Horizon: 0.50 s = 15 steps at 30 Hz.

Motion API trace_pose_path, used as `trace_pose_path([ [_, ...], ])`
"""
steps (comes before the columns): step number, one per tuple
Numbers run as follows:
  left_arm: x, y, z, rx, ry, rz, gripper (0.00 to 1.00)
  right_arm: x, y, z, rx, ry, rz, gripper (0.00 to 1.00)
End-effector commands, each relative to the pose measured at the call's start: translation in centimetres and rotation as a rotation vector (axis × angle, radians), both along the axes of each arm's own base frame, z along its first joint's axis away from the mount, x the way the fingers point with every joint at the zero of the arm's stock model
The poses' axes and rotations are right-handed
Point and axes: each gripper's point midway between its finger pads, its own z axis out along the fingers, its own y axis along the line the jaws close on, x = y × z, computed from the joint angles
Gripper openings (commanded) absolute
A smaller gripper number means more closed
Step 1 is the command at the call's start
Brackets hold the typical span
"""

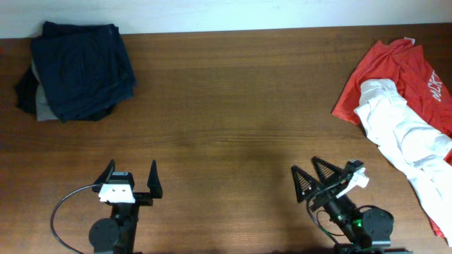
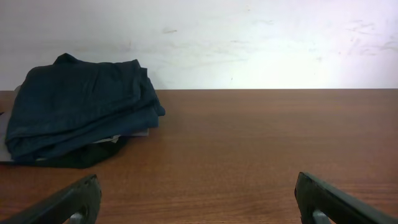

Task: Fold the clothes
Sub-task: 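Reach the right gripper to the white T-shirt and grasp it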

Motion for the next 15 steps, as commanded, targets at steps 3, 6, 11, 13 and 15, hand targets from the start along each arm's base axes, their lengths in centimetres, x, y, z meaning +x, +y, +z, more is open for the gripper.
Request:
trace_pose_path([
  [3, 0.0, 0.0, -0.2, 0.015, 0.000, -0.004, 0.99, -2.2, 1.5, 6.7, 0.136, -0.213, 0.126, 0.99],
  [6, 0.0, 0.0, -0.2, 0.015, 0.000, -0.004, 0.99, -1.1, 0.0, 8.6, 0.031, -0.263, -0.003, 0.98],
  [11, 0.0, 0.0, -0.2, 0.015, 0.000, -0.004, 0.99, 5.2, -6.7, 10.9, -0.290, -0.062, -0.403, 0.99],
  [13, 0.0, 0.0, -0.2, 0.015, 0.000, -0.004, 0.99, 9.1, -10.8, 12.1, -0.430, 0.107, -0.596, 0.99],
  [15, 0.0, 0.0, -0.2, 0.015, 0.000, -0.004, 0.99, 12.8, -13.7, 12.4, -0.517, 0.295, -0.712, 0.99],
])
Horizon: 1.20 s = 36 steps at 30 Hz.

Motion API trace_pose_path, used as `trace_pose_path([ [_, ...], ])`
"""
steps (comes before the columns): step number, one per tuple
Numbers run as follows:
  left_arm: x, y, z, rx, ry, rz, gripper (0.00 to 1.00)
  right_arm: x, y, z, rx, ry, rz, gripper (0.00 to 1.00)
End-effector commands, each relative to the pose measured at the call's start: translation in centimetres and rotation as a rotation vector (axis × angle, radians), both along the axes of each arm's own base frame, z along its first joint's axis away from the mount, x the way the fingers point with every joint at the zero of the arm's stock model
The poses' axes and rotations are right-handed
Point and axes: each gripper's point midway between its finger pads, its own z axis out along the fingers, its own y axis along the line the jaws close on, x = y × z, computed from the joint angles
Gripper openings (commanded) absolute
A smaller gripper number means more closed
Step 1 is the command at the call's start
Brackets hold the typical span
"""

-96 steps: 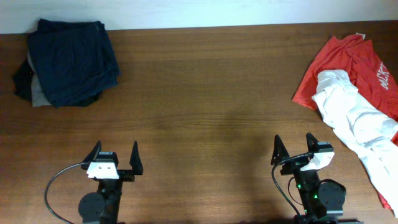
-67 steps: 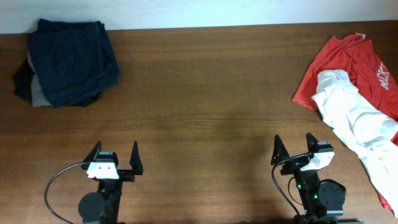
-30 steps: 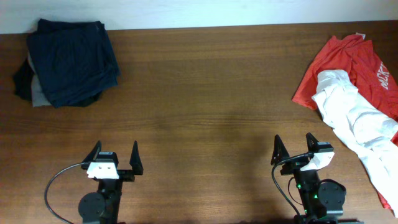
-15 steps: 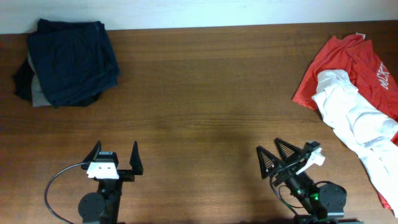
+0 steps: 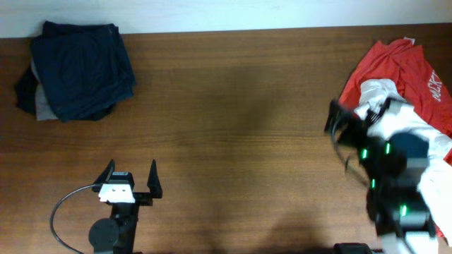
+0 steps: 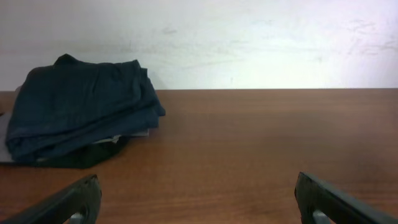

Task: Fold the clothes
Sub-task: 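Reach the right gripper to the white T-shirt and grasp it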

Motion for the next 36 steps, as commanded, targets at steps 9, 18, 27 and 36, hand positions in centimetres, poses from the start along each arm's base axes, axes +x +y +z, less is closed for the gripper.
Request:
trace_pose_path([
  [9, 0.0, 0.0, -0.2, 0.012, 0.000, -0.004, 0.99, 11.0, -14.8, -13.0, -0.325, 0.719, -0.340, 0.99],
  [18, 0.0, 0.0, -0.2, 0.012, 0.000, -0.004, 0.99, 11.4, -18.1, -23.5, -0.265, 0.896, -0.330, 0.67],
  [27, 0.0, 0.0, -0.2, 0.012, 0.000, -0.004, 0.99, 11.7, -19.2, -16.5, -0.195, 0.764, -0.436, 0.04],
  [36, 0.0, 0.0, -0.2, 0.012, 0.000, -0.004, 0.99, 5.1, -11.7, 6.9, -0.138, 0.284, -0.422, 0.04],
])
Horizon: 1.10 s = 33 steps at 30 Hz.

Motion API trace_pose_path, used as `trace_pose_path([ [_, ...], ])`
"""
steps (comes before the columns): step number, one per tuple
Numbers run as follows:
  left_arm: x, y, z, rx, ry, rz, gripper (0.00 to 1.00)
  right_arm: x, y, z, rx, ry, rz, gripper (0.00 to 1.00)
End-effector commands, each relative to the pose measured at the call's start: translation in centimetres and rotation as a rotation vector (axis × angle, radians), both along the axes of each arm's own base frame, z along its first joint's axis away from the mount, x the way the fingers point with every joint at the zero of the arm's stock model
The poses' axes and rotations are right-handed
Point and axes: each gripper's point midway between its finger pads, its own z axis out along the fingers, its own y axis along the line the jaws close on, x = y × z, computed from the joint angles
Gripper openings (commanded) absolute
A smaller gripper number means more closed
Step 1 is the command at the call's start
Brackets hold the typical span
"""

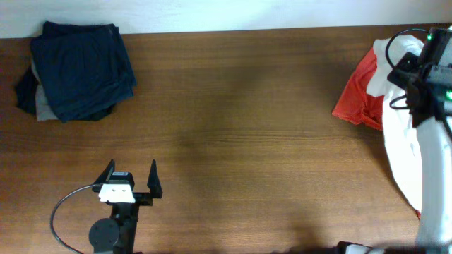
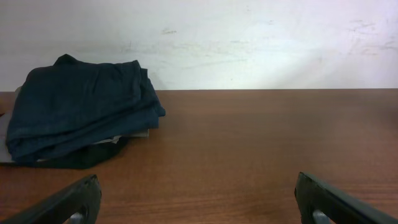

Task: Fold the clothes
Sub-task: 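Reach the right gripper to the white T-shirt and grasp it, then drag the white T-shirt leftward onto the table center with the right gripper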

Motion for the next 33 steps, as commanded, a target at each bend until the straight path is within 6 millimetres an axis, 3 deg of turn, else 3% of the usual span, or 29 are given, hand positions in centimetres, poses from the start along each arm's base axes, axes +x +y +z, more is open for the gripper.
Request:
trace_pose_path([
  [1, 0.0, 0.0, -0.3, 0.011, 0.002, -0.003, 0.99, -3.2, 2.1, 6.1, -0.017, -0.153, 0.029, 0.04],
  [3, 0.0, 0.0, -0.3, 0.011, 0.002, -0.003, 0.99, -7.1, 3.5, 10.0, -0.034, -0.260, 0.050, 0.04],
  [4, 0.0, 0.0, -0.3, 0.011, 0.002, -0.003, 0.99, -8.0, 4.6, 10.9, -0.024, -0.291, 0.090, 0.04],
  [6, 0.0, 0.0, -0.3, 0.011, 0.002, -0.003, 0.99, -9.2, 10.3, 12.7, 0.077, -0.374, 0.295, 0.04],
  [8, 0.0, 0.0, -0.3, 0.011, 0.002, -0.003, 0.99, -9.1, 15.3, 12.6, 0.143, -0.374, 0.449, 0.04],
  [10, 0.0, 0.0, -0.3, 0.011, 0.002, -0.003, 0.99, -6.5, 21.8, 9.8, 0.181, -0.268, 0.628, 0.04],
  [12, 0.0, 0.0, -0.3, 0.011, 0.002, -0.003, 0.99, -3.3, 29.4, 5.2, 0.199, -0.143, 0.786, 0.04],
  [14, 0.0, 0.0, -0.3, 0.011, 0.002, -0.003, 0.99, -1.1, 40.0, -1.7, 0.227, -0.014, 0.985, 0.04],
  [15, 0.0, 0.0, -0.3, 0.011, 0.002, -0.003, 0.99, -1.2, 43.9, -4.6, 0.247, 0.031, 1.063, 0.11],
  [16, 0.0, 0.0, -0.3, 0.011, 0.002, -0.003, 0.99, -1.6, 48.1, -8.2, 0.259, 0.088, 1.139, 0.76],
  [17, 0.0, 0.0, -0.3, 0.011, 0.002, -0.003, 0.99, -1.9, 49.8, -9.9, 0.253, 0.122, 1.164, 0.80],
  [18, 0.0, 0.0, -0.3, 0.011, 0.002, -0.003, 0.99, -2.1, 50.0, -9.2, 0.248, 0.120, 1.172, 0.86],
  [20, 0.0, 0.0, -0.3, 0.011, 0.002, -0.003, 0.99, -1.2, 46.5, -5.4, 0.189, 0.097, 1.113, 1.00],
  [21, 0.0, 0.0, -0.3, 0.011, 0.002, -0.003, 0.99, -0.1, 41.9, -2.5, 0.063, 0.090, 1.057, 0.99],
  [23, 0.0, 0.0, -0.3, 0.011, 0.002, -0.003, 0.99, 0.9, 33.8, -0.8, -0.039, 0.160, 0.865, 0.99],
  [25, 0.0, 0.0, -0.3, 0.011, 0.002, -0.003, 0.99, 0.0, 25.8, -2.7, -0.042, 0.329, 0.701, 0.99],
  [26, 0.0, 0.0, -0.3, 0.011, 0.002, -0.003, 0.99, -0.8, 22.7, -4.7, -0.006, 0.436, 0.636, 0.99],
  [29, 0.0, 0.0, -0.3, 0.011, 0.002, -0.003, 0.99, -2.6, 19.3, -11.3, 0.114, 0.657, 0.564, 0.99],
  [31, 0.0, 0.0, -0.3, 0.011, 0.002, -0.003, 0.99, -4.5, 16.0, -15.7, 0.206, 0.763, 0.389, 0.99],
  [33, 0.0, 0.0, -0.3, 0.011, 0.002, -0.003, 0.99, -6.6, 14.4, -19.2, 0.338, 0.830, 0.322, 0.99],
])
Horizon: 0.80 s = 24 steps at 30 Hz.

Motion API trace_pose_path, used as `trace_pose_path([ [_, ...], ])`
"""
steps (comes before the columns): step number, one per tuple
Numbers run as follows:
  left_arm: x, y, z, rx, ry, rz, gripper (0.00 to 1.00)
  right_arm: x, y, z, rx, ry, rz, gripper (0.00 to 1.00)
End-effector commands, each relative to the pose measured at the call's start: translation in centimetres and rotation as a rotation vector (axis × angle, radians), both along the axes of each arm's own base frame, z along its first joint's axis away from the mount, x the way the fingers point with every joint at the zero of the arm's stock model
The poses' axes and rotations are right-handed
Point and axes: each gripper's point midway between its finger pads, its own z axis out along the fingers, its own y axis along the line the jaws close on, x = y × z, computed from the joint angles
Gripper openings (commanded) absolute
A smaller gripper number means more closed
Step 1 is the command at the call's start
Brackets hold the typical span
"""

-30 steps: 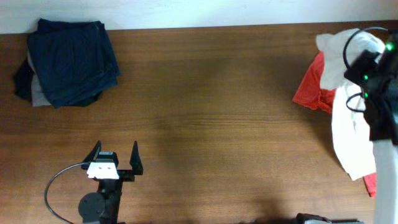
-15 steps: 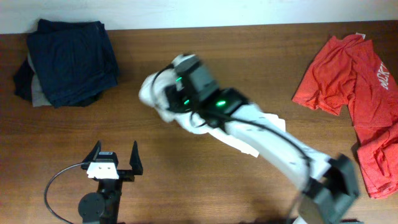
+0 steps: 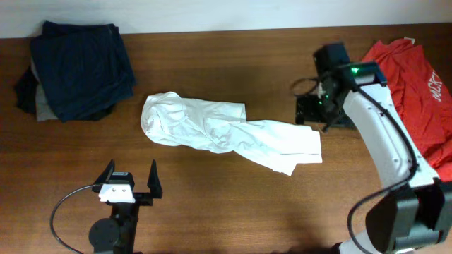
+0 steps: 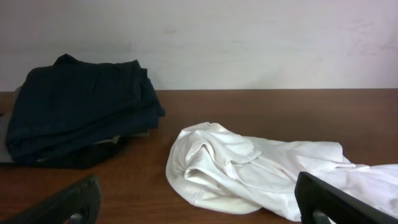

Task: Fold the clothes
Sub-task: 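Drag the white T-shirt leftward onto the table center with the right gripper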

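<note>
A crumpled white garment (image 3: pixel 226 132) lies across the middle of the table, also seen in the left wrist view (image 4: pixel 249 174). My right gripper (image 3: pixel 312 111) hangs over the table just beyond the garment's right end; its jaws are hidden from the overhead camera. A red garment (image 3: pixel 406 74) lies loose at the right edge. My left gripper (image 3: pixel 131 185) rests open near the front edge, short of the white garment, with nothing between its fingers (image 4: pixel 71 202).
A folded stack of dark clothes (image 3: pixel 78 67) sits at the back left corner, against the wall (image 4: pixel 74 118). The right arm (image 3: pixel 385 141) stretches from the front right across the table's right side.
The white garment has moved from the pile at the right edge to the middle of the table. My right arm has come from the far right to the garment's right end. The left arm is unmoved.
My right gripper first sat open at the front right, with the white garment lying on the red one. Then it was over that pile, then at the back right with the white garment hanging from it. Now the white garment lies crumpled mid-table.
</note>
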Motion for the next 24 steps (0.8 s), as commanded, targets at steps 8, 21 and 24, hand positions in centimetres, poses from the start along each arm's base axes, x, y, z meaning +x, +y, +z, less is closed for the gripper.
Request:
trace_pose_path([
  [8, 0.0, 0.0, -0.2, 0.012, 0.002, -0.003, 0.99, -5.1, -0.5, -12.4, 0.283, 0.103, -0.189, 0.70],
  [21, 0.0, 0.0, -0.2, 0.012, 0.002, -0.003, 0.99, -3.9, -0.5, -13.5, 0.286, 0.027, -0.178, 0.04],
  [24, 0.0, 0.0, -0.2, 0.012, 0.002, -0.003, 0.99, -3.2, -2.1, -9.5, 0.233, 0.068, -0.210, 0.04],
])
